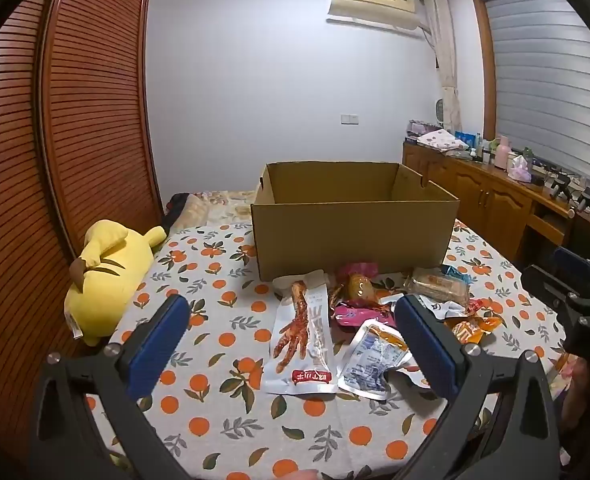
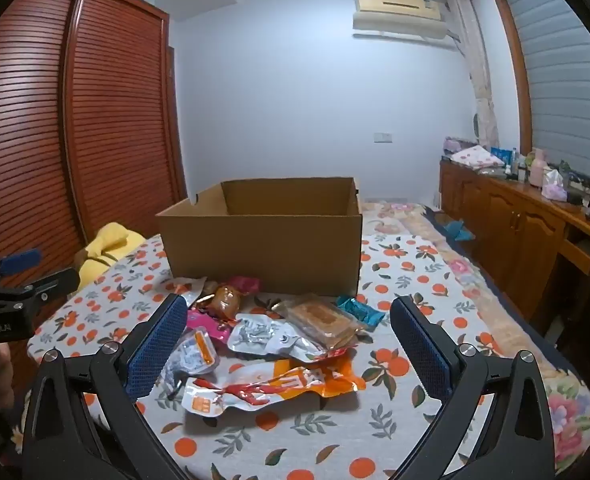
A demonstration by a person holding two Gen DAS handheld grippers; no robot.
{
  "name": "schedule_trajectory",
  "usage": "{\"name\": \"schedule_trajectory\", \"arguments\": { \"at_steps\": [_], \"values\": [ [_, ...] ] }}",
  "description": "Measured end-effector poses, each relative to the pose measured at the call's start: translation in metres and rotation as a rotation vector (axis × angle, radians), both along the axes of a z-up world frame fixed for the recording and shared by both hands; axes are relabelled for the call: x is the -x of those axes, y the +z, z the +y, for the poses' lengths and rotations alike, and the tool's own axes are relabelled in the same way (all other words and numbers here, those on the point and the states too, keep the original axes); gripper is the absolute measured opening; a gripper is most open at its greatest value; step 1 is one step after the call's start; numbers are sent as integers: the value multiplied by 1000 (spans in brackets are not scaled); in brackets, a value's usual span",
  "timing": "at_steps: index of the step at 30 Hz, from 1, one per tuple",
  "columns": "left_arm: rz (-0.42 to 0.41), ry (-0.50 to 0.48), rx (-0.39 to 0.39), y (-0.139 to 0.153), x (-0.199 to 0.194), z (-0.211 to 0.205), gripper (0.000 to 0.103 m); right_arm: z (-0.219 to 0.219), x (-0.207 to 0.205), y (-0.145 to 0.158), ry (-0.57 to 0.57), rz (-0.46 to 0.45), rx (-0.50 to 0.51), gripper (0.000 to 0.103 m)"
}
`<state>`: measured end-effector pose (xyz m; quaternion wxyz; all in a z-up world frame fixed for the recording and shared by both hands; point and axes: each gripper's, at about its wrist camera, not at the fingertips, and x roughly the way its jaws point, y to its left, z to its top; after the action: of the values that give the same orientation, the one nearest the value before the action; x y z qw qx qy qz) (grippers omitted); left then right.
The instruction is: Organize snacks
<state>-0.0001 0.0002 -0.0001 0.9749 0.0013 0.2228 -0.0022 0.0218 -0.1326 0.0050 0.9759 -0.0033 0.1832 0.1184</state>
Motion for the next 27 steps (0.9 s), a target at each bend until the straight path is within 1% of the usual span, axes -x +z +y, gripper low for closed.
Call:
{"name": "schedule_trajectory", "arguments": {
  "at_steps": [7, 11, 16, 21, 27],
  "values": [
    [3, -2, -3, -1, 2, 2, 103, -1, 2, 0, -4, -2, -4, 103],
    [5, 2, -10, -6, 1, 2, 103, 0, 2, 2, -9, -2, -1, 103],
    [6, 0, -14, -5, 3, 3, 103, -1, 3, 4, -10, -3, 1, 103],
    [-1, 6, -40, -8, 3, -1, 103, 0, 2, 3, -10, -1, 0, 103],
    [6, 0, -35, -9, 3, -1, 103, -1, 3, 4, -9, -2, 2, 103]
  ]
}}
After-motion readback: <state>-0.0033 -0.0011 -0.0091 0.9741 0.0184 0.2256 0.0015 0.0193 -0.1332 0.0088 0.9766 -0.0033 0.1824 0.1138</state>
